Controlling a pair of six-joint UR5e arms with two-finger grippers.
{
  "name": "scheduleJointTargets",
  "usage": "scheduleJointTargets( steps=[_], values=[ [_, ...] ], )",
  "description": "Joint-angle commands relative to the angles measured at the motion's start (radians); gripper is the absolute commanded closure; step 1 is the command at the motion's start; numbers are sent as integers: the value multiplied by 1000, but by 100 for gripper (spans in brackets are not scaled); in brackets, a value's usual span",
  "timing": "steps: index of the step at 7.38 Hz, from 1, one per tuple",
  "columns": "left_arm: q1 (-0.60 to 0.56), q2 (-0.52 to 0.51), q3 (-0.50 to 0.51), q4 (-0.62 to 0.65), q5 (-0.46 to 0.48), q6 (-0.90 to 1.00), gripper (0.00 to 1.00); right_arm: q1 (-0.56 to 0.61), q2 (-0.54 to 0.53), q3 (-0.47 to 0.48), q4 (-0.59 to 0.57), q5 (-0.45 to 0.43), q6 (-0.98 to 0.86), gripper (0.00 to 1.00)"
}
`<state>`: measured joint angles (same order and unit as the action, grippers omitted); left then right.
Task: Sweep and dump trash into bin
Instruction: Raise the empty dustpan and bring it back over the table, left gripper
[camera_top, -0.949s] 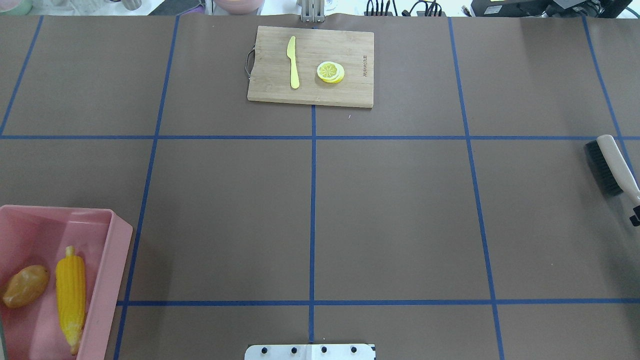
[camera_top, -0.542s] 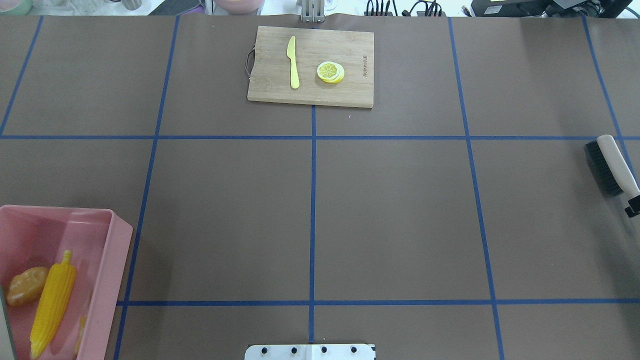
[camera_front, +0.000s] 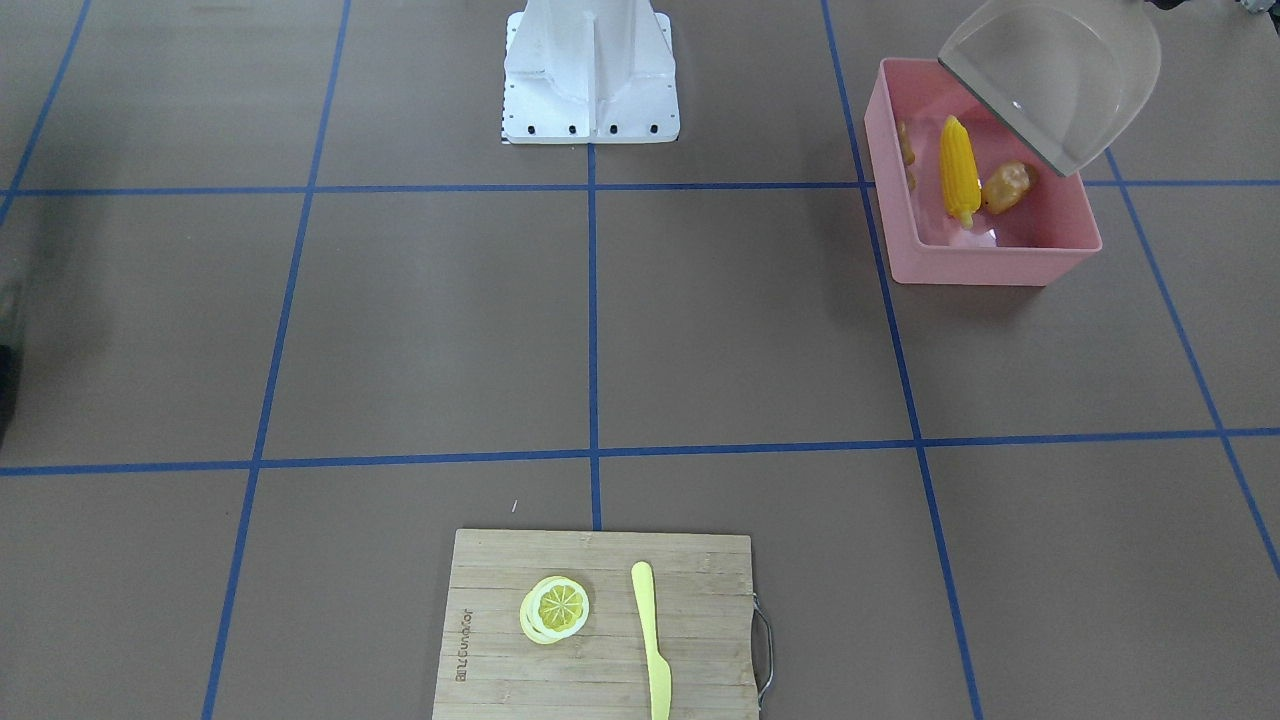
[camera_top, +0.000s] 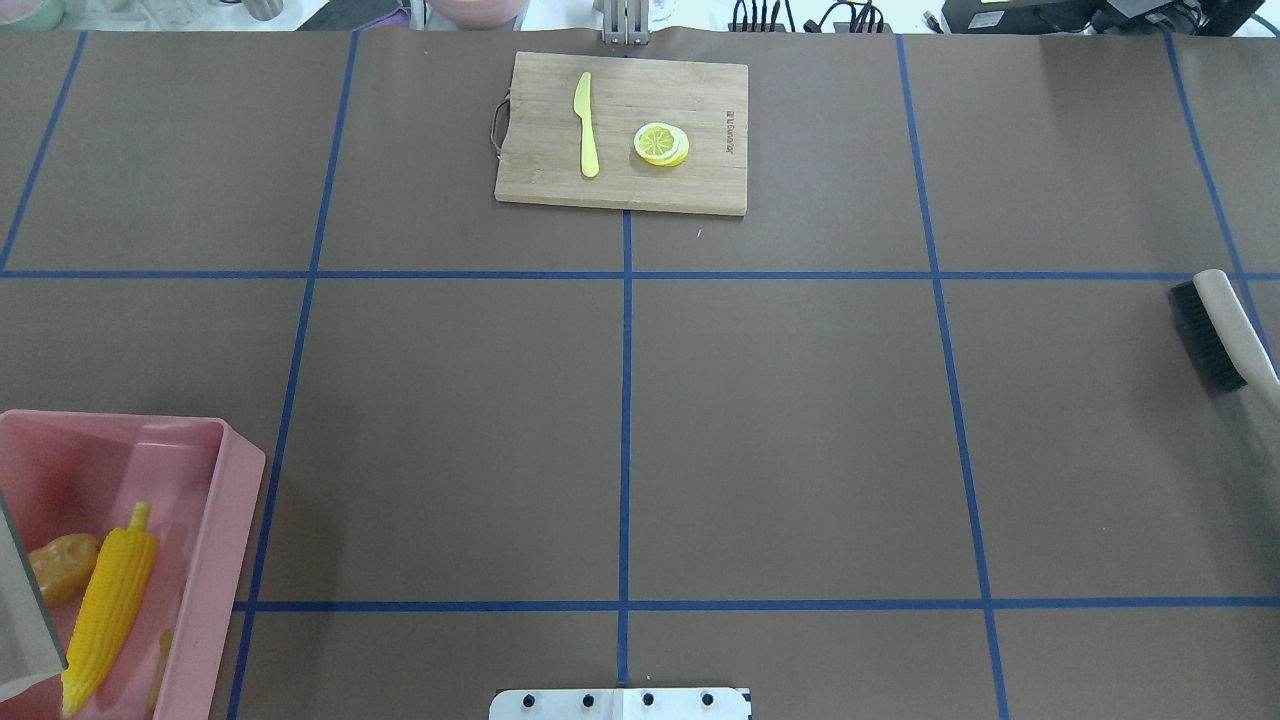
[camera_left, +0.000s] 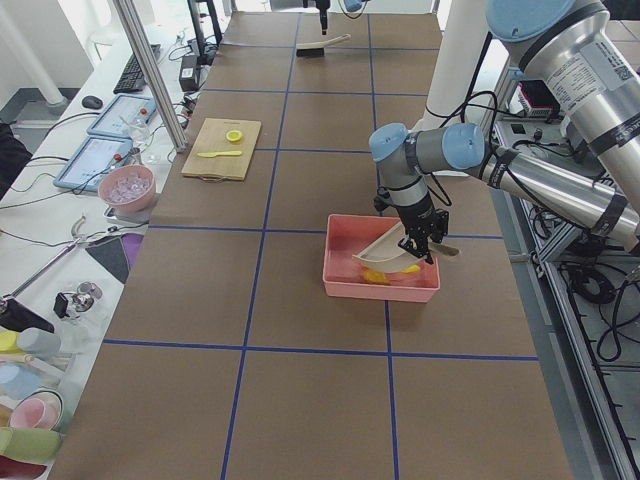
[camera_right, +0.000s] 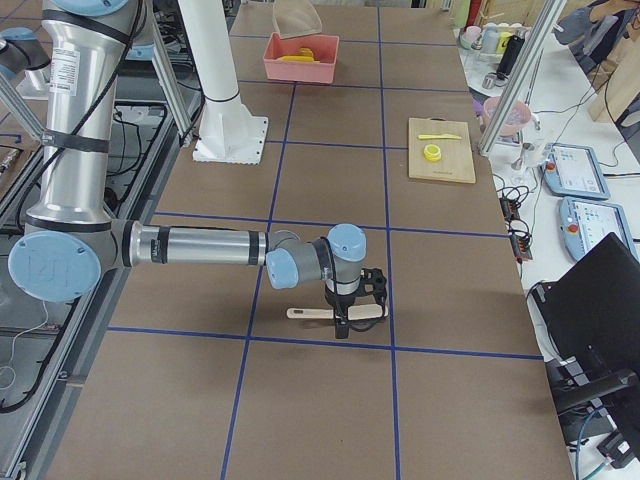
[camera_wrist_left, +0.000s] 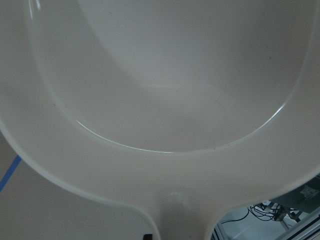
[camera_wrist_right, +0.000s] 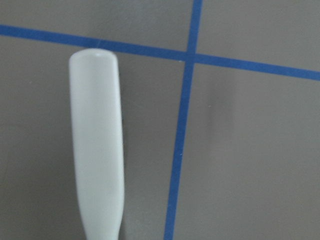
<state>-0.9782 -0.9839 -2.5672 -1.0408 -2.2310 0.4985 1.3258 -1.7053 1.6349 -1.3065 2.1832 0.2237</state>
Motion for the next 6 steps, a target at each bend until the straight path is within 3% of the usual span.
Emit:
scheduleJointTargets(
  steps=[1,3,6],
  values=[
    [-48,-42,15,1,-28,-56,100,120,58,-62,-8,35,-4,0],
    [-124,-126,16,1,-35,-147,100,144,67,-66,-51,73,-6,0],
    [-192,-387,118,5,-33,-215,100,153,127,-47,-138,73,-6,0]
  ],
)
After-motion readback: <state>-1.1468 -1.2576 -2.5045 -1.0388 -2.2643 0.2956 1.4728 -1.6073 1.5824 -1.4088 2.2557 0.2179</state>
